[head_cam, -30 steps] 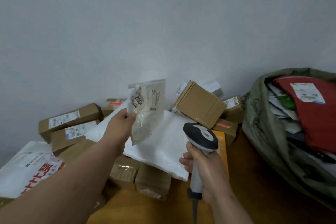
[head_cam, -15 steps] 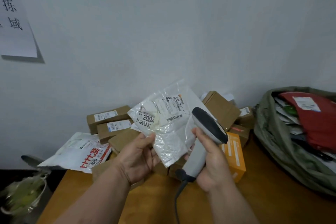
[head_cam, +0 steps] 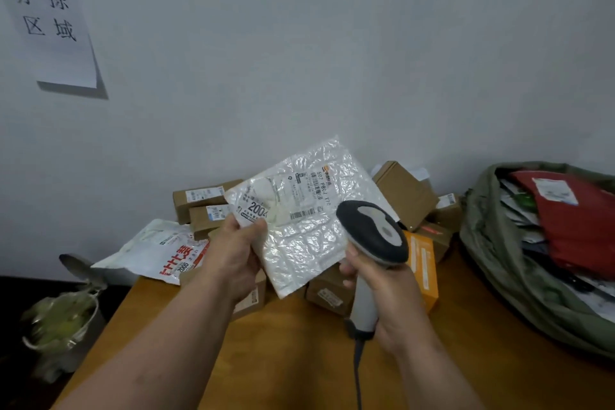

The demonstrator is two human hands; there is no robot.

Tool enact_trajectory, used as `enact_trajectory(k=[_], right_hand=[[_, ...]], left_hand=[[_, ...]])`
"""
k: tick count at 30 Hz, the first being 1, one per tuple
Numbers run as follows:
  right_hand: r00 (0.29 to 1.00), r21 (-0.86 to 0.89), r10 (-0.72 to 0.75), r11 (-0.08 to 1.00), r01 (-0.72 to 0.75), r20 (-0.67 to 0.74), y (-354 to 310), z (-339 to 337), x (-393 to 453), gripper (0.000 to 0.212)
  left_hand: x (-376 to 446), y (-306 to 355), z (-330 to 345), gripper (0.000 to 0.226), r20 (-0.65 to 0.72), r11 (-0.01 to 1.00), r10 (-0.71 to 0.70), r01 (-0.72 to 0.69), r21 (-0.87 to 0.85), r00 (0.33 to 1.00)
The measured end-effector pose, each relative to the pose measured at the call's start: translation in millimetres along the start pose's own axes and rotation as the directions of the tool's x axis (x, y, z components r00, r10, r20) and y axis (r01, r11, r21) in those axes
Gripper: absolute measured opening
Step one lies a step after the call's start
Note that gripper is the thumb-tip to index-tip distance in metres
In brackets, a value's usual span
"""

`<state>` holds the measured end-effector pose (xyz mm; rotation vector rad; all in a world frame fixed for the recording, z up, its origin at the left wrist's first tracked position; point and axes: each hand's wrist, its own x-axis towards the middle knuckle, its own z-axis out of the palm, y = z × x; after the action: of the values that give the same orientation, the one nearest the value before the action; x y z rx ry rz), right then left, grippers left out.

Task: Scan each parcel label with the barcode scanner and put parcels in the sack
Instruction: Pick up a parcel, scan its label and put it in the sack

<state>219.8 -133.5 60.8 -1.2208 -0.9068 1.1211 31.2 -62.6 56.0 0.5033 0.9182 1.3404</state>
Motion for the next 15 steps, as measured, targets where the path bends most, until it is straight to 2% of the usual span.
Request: enact_trajectory(k=[5,10,15], right_hand=[[0.999,-0.069,-0.001,0.998,0.004,0.044,-6,-14,-16,0.041],[0.993,-0.091,-0.06,0.993,0.069,0.105,-17,-23,-23,0.018],[0.989,-0.074,-0.064,0.994,0.075,0.134,-26,-26,-30,0.026]], left_hand=[[-6,7,10,0.035,0.003,0.998,0.057,-0.057,0.024,0.998],[-14,6,19,0.036,-0.006,0.997,0.081,-0.081,0.019,0.997],[-19,10,24,0.033,-0.025,0.995,0.093,-0.092,0.048,0.995]])
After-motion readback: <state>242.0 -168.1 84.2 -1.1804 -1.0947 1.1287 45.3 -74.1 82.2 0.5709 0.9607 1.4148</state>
